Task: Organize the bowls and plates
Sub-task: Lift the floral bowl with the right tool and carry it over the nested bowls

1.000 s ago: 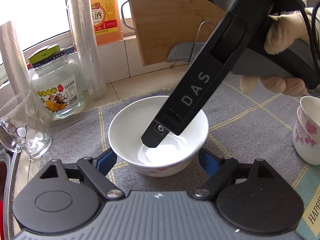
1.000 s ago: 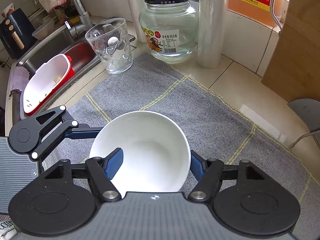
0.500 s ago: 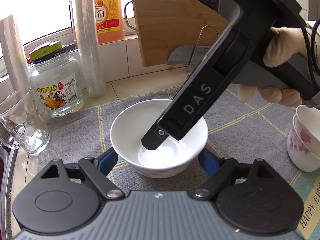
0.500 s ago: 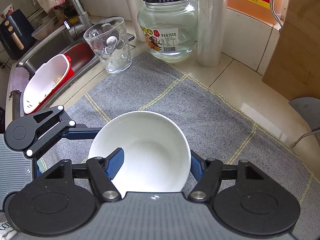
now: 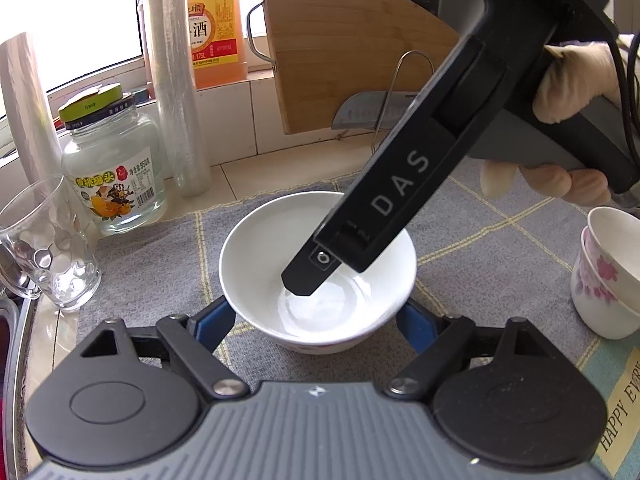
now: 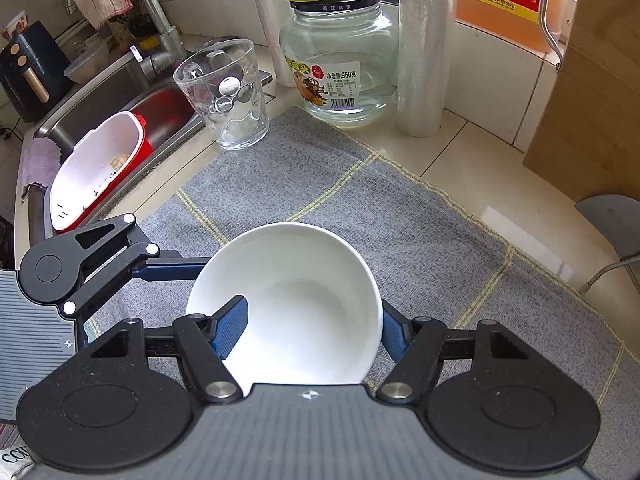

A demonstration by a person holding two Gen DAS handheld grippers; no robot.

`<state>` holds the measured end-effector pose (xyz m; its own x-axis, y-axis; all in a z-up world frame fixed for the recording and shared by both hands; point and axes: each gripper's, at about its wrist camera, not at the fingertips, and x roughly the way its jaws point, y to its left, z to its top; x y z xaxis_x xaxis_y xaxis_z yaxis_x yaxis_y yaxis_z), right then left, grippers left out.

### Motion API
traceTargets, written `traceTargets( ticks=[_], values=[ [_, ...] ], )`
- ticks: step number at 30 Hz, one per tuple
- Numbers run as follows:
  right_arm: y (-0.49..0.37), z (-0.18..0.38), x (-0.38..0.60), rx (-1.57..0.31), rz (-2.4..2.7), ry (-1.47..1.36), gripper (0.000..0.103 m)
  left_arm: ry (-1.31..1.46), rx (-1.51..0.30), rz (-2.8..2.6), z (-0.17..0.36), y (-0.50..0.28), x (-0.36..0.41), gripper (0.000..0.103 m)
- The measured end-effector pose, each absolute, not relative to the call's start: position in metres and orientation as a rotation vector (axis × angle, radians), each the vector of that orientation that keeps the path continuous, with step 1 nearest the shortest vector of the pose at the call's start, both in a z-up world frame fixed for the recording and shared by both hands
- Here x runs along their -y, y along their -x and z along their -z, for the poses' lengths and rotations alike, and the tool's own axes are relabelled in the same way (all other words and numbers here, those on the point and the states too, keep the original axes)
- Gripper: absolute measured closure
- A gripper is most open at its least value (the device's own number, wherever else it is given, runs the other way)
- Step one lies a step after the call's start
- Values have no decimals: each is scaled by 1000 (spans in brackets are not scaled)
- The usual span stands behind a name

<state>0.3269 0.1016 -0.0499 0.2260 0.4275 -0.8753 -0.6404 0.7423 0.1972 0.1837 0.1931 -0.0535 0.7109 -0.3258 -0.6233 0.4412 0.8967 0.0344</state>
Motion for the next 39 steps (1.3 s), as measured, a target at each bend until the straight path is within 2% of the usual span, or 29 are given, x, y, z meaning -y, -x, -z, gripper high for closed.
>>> traceTargets(
  ticks=[39],
  values=[
    [-213, -20, -38, -1030, -752, 113, 27, -269, -640, 527, -6, -86, -151, 16]
  ],
)
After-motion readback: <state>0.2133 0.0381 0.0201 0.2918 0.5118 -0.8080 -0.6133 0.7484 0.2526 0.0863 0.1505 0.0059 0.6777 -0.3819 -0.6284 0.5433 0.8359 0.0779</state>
